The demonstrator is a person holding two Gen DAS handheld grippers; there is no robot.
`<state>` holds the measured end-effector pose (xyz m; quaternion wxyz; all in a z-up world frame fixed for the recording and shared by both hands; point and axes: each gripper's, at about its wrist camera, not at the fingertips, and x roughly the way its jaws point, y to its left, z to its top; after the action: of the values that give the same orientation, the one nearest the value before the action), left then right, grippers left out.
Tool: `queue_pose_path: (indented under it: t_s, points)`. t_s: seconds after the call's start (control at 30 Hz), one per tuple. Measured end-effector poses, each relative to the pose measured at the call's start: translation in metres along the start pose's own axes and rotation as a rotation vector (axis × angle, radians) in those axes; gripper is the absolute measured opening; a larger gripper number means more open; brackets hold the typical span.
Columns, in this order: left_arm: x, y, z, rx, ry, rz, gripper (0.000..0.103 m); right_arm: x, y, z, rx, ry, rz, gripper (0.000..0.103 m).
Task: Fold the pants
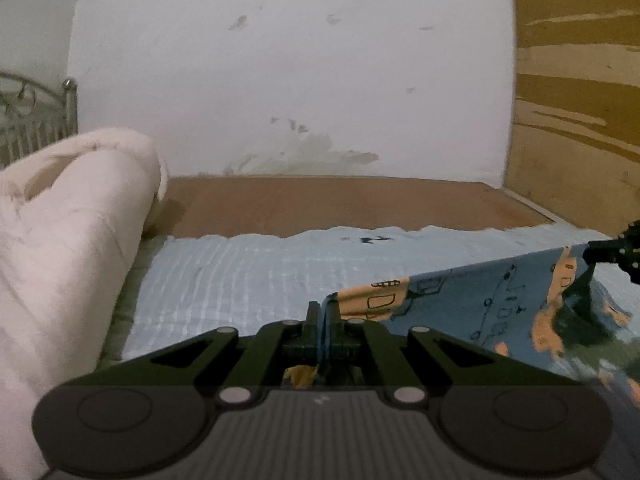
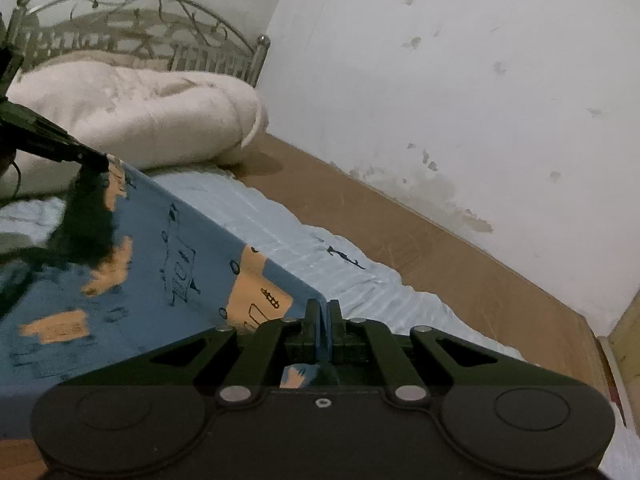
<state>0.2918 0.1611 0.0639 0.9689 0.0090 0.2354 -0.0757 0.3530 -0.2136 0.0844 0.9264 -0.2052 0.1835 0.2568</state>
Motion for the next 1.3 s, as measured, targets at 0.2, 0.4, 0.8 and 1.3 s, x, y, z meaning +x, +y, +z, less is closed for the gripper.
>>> queue_pose_path:
  t_s: [0.2, 0.4, 0.8, 1.3]
  points:
    - [-0.051, -0.021, -0.03, 0.08, 0.002, -0.039, 0.0, -0.078, 0.033, -0.021, 0.001, -0.007, 0.007, 0.001]
    - [-0.083, -0.038, -0.077, 0.141, 0.018, -0.07, 0.0, -0.13, 0.077, -0.063, -0.002, 0.017, 0.001, 0.001]
    - [-0.095, -0.069, -0.135, 0.298, 0.075, -0.017, 0.0, -0.151, 0.135, -0.126, -0.014, 0.039, -0.058, 0.001]
    - [-0.087, -0.067, -0.155, 0.342, 0.178, -0.045, 0.002, -0.151, 0.156, -0.145, -0.152, 0.102, -0.021, 0.0]
